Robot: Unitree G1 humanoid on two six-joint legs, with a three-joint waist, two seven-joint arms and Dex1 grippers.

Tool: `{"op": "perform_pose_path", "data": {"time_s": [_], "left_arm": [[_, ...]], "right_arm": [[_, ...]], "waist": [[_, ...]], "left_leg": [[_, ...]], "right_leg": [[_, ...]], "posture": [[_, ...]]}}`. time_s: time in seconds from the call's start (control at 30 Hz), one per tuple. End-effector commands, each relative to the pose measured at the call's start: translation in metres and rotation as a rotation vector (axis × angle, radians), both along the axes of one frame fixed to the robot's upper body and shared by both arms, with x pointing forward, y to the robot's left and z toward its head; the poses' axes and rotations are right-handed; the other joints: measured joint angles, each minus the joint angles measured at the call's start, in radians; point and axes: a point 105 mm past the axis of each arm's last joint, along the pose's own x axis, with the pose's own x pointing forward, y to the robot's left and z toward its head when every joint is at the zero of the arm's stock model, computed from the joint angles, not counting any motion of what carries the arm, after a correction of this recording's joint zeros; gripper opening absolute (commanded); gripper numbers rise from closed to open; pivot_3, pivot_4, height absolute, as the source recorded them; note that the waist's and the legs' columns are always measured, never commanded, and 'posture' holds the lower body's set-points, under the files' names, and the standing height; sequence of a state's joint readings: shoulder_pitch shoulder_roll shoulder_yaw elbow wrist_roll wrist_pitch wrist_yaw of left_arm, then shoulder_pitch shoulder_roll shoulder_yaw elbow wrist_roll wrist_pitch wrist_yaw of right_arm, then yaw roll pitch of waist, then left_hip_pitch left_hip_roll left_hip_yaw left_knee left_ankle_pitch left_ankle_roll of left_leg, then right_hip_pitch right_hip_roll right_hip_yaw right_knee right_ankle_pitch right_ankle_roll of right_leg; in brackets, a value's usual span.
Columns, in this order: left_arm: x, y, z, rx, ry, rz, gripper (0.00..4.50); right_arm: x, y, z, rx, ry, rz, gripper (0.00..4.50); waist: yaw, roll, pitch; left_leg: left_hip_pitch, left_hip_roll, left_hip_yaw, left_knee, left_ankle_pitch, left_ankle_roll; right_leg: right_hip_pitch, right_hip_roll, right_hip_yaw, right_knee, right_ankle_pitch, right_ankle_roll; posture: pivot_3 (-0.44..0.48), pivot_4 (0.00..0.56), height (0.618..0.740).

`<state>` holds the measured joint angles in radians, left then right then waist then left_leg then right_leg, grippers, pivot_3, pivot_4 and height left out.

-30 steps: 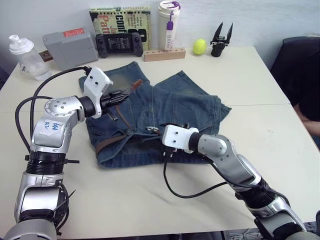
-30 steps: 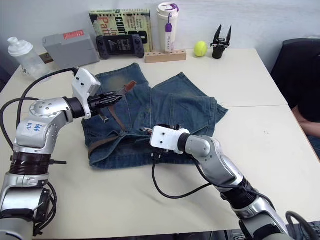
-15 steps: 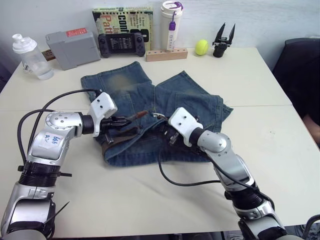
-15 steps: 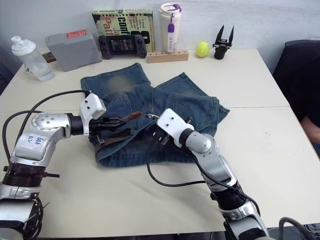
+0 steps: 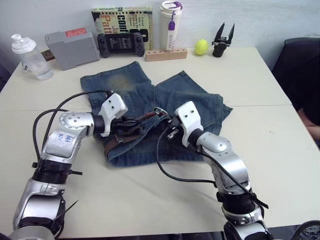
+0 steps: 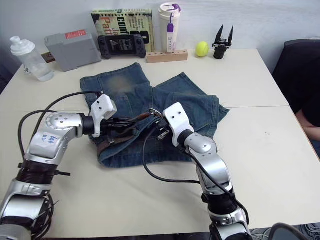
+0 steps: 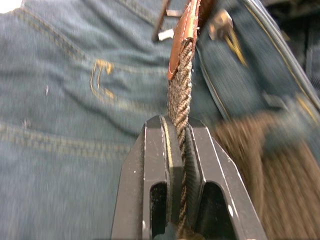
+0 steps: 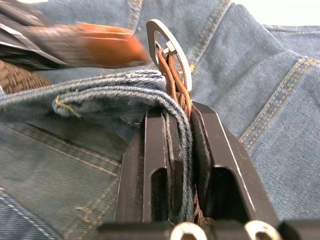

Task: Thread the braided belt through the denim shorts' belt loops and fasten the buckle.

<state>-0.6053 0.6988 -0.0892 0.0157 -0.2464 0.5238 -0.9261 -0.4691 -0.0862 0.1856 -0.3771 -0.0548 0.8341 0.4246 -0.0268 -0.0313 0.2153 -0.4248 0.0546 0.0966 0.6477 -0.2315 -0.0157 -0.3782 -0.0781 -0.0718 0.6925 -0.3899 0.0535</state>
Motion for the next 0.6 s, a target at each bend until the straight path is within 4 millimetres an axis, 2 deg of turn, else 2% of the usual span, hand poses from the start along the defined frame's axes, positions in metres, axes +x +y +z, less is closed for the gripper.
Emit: {"op": "perform_pose_path", "data": {"time_s": [0.03, 0.3, 0.43, 0.6], "left_arm": [[0.012, -0.021, 0.013, -0.059, -0.062, 0.011, 0.0], [0.01, -0.034, 0.008, -0.078, -0.049, -0.01, 0.0], [0.007, -0.047, 0.007, -0.09, -0.045, -0.037, 0.0], [0.001, -0.065, 0.006, -0.127, -0.022, -0.086, 0.0]], "right_arm": [[-0.014, 0.009, 0.025, 0.059, -0.079, 0.045, 0.02], [-0.019, 0.013, 0.027, 0.005, -0.12, 0.089, 0.02], [-0.024, 0.02, 0.023, -0.147, -0.201, 0.151, 0.02], [-0.027, 0.019, 0.004, -0.35, -0.292, 0.199, 0.02]], "waist": [[0.0, 0.0, 0.0], [-0.002, 0.0, 0.0], [0.0, 0.0, 0.0], [0.0, 0.0, 0.0]], "left_leg": [[0.0, 0.0, 0.0, 0.0, 0.0, 0.0], [0.0, 0.0, 0.001, -0.001, 0.0, 0.0], [0.0, 0.0, 0.001, 0.0, 0.0, 0.0], [0.0, 0.0, 0.001, 0.0, 0.0, 0.0]], "right_leg": [[0.0, 0.0, 0.0, 0.0, 0.0, 0.0], [-0.001, 0.001, 0.001, 0.001, 0.0, 0.0], [-0.001, 0.0, 0.001, 0.001, 0.0, 0.0], [-0.001, 0.0, 0.001, 0.001, 0.0, 0.0]], "posture": [[0.0, 0.15, 0.693], [0.0, 0.15, 0.693], [0.0, 0.15, 0.693], [0.0, 0.15, 0.693]]}}
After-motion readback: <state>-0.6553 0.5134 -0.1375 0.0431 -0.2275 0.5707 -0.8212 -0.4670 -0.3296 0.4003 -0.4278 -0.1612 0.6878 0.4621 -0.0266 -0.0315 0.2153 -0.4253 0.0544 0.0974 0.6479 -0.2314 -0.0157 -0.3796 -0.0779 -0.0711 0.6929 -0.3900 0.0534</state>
